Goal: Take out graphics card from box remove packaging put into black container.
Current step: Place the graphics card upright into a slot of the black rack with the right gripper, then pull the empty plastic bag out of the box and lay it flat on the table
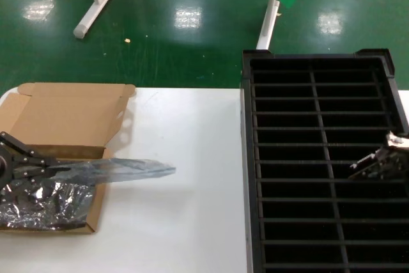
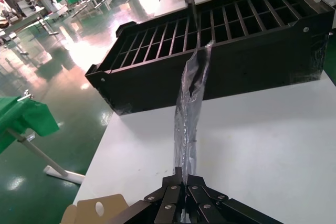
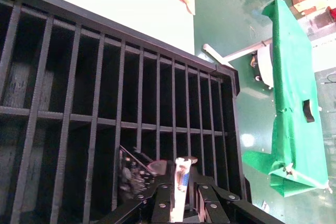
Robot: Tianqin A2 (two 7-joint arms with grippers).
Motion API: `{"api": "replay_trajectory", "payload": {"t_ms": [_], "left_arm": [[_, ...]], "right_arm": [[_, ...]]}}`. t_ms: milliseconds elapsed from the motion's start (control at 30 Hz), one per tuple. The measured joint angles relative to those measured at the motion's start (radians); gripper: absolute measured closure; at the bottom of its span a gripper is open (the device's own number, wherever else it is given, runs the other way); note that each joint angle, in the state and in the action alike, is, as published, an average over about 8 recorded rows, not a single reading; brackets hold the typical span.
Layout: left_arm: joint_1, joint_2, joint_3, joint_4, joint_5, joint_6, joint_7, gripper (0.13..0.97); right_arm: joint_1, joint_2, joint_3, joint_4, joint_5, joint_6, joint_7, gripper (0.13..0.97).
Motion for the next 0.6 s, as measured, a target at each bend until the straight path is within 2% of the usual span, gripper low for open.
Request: {"api": "replay_trajectory", "payload": {"t_ms": [167,400,600], "left_arm": [[0.001,-0.001,0.008,-0.006,-0.009,0.0,-0.001,0.955],[0.004,-0.006,0.028,-0.019,-0.031,0.0,-0.005,0.955],[0.009,-0.018,0.049,-0.041,-0.054,0.0,-0.01,0.955]], "right_arm": [[-0.001,-0.004,0.007,0.0,-0.004,0.0,-0.003,0.883],[-0.029,-0.009,0.036,0.0,-0.001,0.013,-0.014,0.793],[-0.051,-0.057,0.075,0.0,-0.041,0.042,-0.002,0.758]]}}
